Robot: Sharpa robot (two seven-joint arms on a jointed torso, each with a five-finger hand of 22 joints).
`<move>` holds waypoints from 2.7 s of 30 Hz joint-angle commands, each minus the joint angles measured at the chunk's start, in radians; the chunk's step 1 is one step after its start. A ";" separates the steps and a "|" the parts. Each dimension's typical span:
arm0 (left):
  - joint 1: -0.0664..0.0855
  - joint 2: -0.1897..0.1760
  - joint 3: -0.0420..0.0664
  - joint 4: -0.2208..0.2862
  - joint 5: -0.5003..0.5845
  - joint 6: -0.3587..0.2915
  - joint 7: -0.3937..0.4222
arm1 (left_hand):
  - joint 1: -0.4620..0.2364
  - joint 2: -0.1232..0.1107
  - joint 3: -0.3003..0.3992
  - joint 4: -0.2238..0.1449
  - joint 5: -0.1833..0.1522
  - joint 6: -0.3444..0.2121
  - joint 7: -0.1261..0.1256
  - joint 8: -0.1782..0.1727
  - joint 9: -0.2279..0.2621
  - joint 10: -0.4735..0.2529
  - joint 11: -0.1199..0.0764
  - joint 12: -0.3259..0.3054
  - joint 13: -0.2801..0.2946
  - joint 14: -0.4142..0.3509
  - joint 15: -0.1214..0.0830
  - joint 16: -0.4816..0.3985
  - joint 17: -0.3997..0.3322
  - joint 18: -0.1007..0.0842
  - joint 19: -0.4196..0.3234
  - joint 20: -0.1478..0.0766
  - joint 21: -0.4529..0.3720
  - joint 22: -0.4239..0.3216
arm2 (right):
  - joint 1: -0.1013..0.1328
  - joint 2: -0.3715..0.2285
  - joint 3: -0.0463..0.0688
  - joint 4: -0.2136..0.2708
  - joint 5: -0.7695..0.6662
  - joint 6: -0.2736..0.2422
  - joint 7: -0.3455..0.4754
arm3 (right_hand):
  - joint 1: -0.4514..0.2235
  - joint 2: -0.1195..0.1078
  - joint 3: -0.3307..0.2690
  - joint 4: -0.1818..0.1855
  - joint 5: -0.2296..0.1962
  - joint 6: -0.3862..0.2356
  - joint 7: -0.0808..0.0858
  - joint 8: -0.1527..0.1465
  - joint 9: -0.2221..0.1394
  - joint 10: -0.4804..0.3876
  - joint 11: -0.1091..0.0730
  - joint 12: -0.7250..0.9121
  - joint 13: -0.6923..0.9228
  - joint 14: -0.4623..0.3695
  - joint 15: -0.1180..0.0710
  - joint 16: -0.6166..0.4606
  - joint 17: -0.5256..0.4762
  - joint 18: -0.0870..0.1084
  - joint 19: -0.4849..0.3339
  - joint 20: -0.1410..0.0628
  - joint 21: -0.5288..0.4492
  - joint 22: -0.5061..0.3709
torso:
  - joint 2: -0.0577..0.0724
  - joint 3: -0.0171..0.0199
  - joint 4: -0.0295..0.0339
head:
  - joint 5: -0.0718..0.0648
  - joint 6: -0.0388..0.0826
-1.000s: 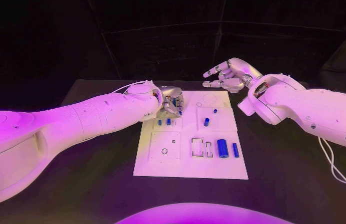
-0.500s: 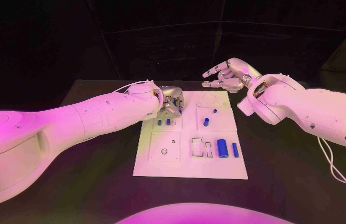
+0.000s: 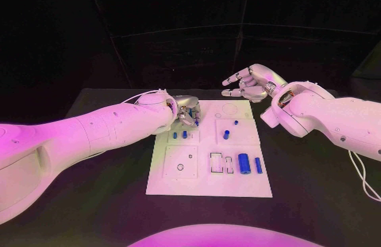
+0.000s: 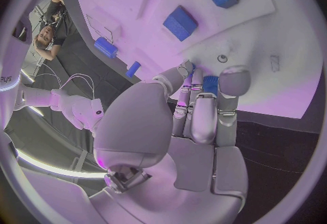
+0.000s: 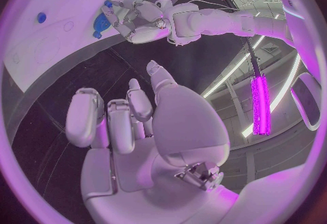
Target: Assemble the parts on the task board
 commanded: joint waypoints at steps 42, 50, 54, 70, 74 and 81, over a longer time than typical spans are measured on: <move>-0.013 -0.172 0.067 0.109 0.129 0.038 0.011 | -0.035 -0.035 0.011 -0.010 -0.002 0.021 0.001 -0.020 -0.009 0.027 0.000 -0.036 0.002 0.019 -0.002 0.005 -0.011 -0.019 0.005 0.000 0.019 0.021 | 0.002 -0.002 0.000 -0.005 0.001 0.006 0.006 | 0.002 0.012 -0.005 0.001 0.006 0.008 -0.002 0.007 0.000 -0.006 -0.004 -0.005 -0.002 0.062 -0.003 -0.006 0.063 -0.003 -0.005 0.001 -0.007 -0.002 | 0.000 -0.0006 -0.0008 | 0.025 0.001; -0.020 -0.161 0.066 0.098 0.127 0.042 0.005 | -0.036 -0.035 0.011 -0.011 -0.002 0.021 0.001 -0.021 -0.009 0.027 0.000 -0.037 0.002 0.020 -0.002 0.006 -0.010 -0.019 0.004 0.000 0.019 0.022 | 0.002 0.001 0.000 -0.007 0.000 0.007 0.006 | 0.002 0.012 -0.005 0.001 0.006 0.008 -0.002 0.007 0.000 -0.006 -0.004 -0.005 -0.002 0.062 -0.003 -0.006 0.063 -0.003 -0.005 0.001 -0.007 -0.002 | 0.001 -0.0004 -0.0010 | 0.018 0.002; -0.023 -0.158 0.066 0.095 0.125 0.051 -0.004 | -0.036 -0.035 0.011 -0.011 -0.002 0.021 0.001 -0.022 -0.010 0.027 0.000 -0.037 0.002 0.019 -0.002 0.005 -0.011 -0.019 0.004 0.000 0.018 0.020 | 0.002 0.002 0.000 -0.008 0.000 0.007 0.006 | 0.002 0.012 -0.005 0.001 0.006 0.008 -0.002 0.007 0.000 -0.006 -0.004 -0.005 -0.002 0.062 -0.003 -0.006 0.063 -0.003 -0.005 0.001 -0.007 -0.002 | 0.000 -0.0003 -0.0003 | 0.019 -0.001; -0.026 -0.150 0.066 0.086 0.095 0.059 -0.020 | -0.036 -0.035 0.011 -0.011 -0.002 0.019 0.002 -0.024 -0.010 0.026 0.001 -0.040 0.001 0.019 -0.002 0.005 -0.013 -0.018 0.003 0.000 0.017 0.019 | 0.002 0.000 0.000 -0.007 0.000 0.007 0.006 | 0.002 0.012 -0.005 0.001 0.006 0.008 -0.002 0.007 0.000 -0.006 -0.004 -0.005 -0.002 0.062 -0.003 -0.006 0.063 -0.003 -0.005 0.001 -0.007 -0.002 | 0.000 -0.0006 -0.0007 | 0.021 -0.002; -0.026 -0.150 0.066 0.085 0.091 0.059 -0.021 | -0.036 -0.035 0.011 -0.011 -0.002 0.019 0.002 -0.024 -0.010 0.026 0.001 -0.040 0.001 0.019 -0.002 0.005 -0.013 -0.018 0.003 0.000 0.017 0.019 | 0.001 0.000 0.000 -0.007 0.000 0.006 0.006 | 0.002 0.012 -0.005 0.001 0.006 0.008 -0.002 0.007 0.000 -0.006 -0.004 -0.005 -0.002 0.062 -0.003 -0.006 0.063 -0.003 -0.005 0.001 -0.007 -0.002 | 0.000 -0.0002 0.0006 | 0.021 -0.002; -0.027 -0.146 0.066 0.084 0.088 0.063 -0.022 | -0.038 -0.039 0.009 -0.014 -0.002 0.013 0.004 -0.030 -0.012 0.021 0.003 -0.047 0.001 0.019 0.000 0.006 -0.012 -0.020 0.003 0.001 0.020 0.024 | 0.001 0.001 0.000 -0.008 0.000 0.006 0.007 | 0.002 0.012 -0.005 0.001 0.006 0.008 -0.002 0.007 0.000 -0.006 -0.004 -0.005 -0.002 0.062 -0.003 -0.006 0.063 -0.003 -0.005 0.001 -0.007 -0.002 | 0.000 -0.0003 -0.0007 | 0.021 -0.003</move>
